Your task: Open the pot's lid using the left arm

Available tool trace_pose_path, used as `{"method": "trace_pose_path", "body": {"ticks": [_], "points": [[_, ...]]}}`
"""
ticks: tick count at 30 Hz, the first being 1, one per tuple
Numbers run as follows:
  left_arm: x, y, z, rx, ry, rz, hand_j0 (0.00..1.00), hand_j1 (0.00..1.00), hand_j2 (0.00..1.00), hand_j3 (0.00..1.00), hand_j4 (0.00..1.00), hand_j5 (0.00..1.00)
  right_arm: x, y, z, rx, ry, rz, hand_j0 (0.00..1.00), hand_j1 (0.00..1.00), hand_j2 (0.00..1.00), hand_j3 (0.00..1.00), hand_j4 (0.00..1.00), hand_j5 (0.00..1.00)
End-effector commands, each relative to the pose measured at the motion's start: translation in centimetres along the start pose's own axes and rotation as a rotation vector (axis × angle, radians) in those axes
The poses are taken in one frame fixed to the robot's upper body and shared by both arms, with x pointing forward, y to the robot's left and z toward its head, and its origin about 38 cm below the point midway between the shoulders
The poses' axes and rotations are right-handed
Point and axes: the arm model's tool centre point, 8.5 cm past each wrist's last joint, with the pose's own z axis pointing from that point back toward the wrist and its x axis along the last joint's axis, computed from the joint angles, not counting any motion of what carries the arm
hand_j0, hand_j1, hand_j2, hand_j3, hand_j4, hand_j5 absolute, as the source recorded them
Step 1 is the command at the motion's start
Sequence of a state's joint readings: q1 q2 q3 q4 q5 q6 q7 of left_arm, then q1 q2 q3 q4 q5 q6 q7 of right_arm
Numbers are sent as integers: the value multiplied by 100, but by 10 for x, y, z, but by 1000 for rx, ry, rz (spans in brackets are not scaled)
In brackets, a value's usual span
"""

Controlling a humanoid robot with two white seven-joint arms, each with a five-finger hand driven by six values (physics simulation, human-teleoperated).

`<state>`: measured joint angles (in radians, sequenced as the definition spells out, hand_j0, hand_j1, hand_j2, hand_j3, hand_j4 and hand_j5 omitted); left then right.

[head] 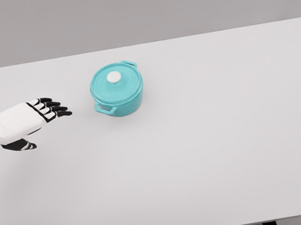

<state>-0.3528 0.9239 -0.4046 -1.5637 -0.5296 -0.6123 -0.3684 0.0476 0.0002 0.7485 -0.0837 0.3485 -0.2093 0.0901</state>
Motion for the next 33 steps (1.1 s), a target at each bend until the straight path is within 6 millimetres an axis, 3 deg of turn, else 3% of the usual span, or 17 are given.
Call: {"method": "trace_pose_path", "body": {"ticks": [1, 8, 12, 14, 18, 19, 21, 25, 28, 33], "points": [[0, 1, 0, 4, 1, 3, 100, 100, 100, 100, 100, 100, -1, 0, 0, 2, 4, -1, 100, 100, 100, 100, 100, 100], [-8, 12, 6, 8, 20, -21, 100, 100, 100, 100, 100, 100, -1, 1, 0, 2, 2, -1, 100, 100, 100, 100, 100, 100], [-19, 35, 14, 13, 46, -73, 100, 100, 100, 100, 100, 100, -1, 1, 0, 2, 2, -1, 100, 100, 100, 100, 100, 100], [-24, 52, 27, 9, 59, -109, 100, 100, 100, 100, 100, 100, -1, 1, 0, 2, 2, -1, 100, 100, 100, 100, 100, 100], [-24, 87, 23, 22, 6, -126, 100, 100, 100, 100, 100, 100, -1, 1, 0, 2, 2, -1, 100, 100, 100, 100, 100, 100], [-22, 87, 12, 20, -15, -122, 100, 100, 100, 100, 100, 100, -1, 1, 0, 2, 2, -1, 100, 100, 100, 100, 100, 100], [-4, 105, -24, 61, -99, -146, 100, 100, 100, 100, 100, 100, -1, 1, 0, 2, 2, -1, 100, 100, 100, 100, 100, 100], [-7, 129, -69, 74, -131, -148, 100, 100, 100, 100, 100, 100, -1, 1, 0, 2, 2, -1, 100, 100, 100, 100, 100, 100], [-9, 140, -84, 33, -145, -164, 100, 100, 100, 100, 100, 100, -1, 1, 0, 2, 2, -1, 100, 100, 100, 100, 100, 100], [13, 155, -109, 22, -231, -165, 100, 100, 100, 100, 100, 100, -1, 1, 0, 2, 4, -1, 100, 100, 100, 100, 100, 100]]}}
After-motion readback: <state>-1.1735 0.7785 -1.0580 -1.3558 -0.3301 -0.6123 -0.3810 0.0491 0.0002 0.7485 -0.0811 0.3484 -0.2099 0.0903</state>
